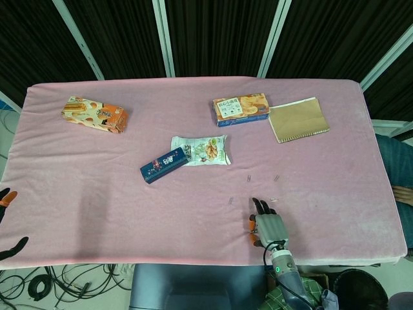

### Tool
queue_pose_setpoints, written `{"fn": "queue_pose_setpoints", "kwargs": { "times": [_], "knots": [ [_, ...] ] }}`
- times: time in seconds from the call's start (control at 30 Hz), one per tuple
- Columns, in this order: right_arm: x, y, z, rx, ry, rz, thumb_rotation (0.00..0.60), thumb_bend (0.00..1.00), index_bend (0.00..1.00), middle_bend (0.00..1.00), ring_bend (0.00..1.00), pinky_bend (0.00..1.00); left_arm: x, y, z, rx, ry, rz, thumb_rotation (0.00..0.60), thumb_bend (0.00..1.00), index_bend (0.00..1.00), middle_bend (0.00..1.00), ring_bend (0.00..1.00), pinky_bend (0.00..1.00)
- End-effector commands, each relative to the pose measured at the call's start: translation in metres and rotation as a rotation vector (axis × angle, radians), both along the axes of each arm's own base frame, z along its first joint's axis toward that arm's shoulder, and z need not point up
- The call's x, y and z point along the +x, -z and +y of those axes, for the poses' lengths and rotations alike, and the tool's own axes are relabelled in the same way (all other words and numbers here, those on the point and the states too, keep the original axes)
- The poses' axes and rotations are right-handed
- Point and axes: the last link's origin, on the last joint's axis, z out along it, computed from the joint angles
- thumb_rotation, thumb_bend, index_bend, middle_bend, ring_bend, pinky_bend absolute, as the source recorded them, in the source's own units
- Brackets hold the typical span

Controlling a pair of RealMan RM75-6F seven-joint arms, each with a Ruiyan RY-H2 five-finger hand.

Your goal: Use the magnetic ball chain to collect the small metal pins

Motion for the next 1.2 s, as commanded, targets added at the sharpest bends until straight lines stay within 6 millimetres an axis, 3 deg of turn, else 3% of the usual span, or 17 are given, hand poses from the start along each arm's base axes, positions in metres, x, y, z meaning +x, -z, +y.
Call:
{"fn": "queue_pose_setpoints", "kwargs": {
  "times": [0.03,1.2],
  "knots": [
    [-0.0004,0.0004,0.0004,0.005,0.0,0.003,0.6,0.29,0.57,0.0,0.02,0.2,0.0001,0.0004,0.0002,-0.001,-0.001,0.001,0.6,0.22,0.06,0.02,0.0,0.0],
    [0.0029,-0.0025,-0.001,0.023,0.008,-0.005,0.6,0.32,0.59,0.0,0.02,0.2,0.0003,0.0002,-0.0001,0.0,-0.002,0.003,0.6,0.22,0.06,0.02,0.0,0.0]
  ]
}}
